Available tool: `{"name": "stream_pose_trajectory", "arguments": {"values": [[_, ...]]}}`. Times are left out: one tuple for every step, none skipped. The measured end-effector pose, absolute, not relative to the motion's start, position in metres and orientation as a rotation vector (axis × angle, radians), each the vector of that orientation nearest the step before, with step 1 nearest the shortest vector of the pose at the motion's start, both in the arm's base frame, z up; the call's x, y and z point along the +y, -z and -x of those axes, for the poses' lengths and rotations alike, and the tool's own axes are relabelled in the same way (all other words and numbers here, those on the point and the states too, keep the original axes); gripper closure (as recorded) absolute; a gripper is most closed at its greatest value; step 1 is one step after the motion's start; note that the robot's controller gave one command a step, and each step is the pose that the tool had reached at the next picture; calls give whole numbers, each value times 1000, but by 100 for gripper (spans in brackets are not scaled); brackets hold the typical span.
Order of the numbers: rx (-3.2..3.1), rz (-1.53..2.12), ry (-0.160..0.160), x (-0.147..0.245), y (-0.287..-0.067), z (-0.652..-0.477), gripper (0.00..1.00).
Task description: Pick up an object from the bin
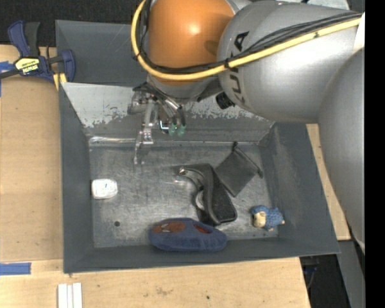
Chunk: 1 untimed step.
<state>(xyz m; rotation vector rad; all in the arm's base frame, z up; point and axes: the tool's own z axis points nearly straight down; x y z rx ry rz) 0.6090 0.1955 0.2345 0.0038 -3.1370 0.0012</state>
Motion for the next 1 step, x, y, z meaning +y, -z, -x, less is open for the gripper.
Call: {"name": "stream_pose_trajectory", "arguments": {"values": [[-3142,29,-6,83,-202,-625,0]]}}
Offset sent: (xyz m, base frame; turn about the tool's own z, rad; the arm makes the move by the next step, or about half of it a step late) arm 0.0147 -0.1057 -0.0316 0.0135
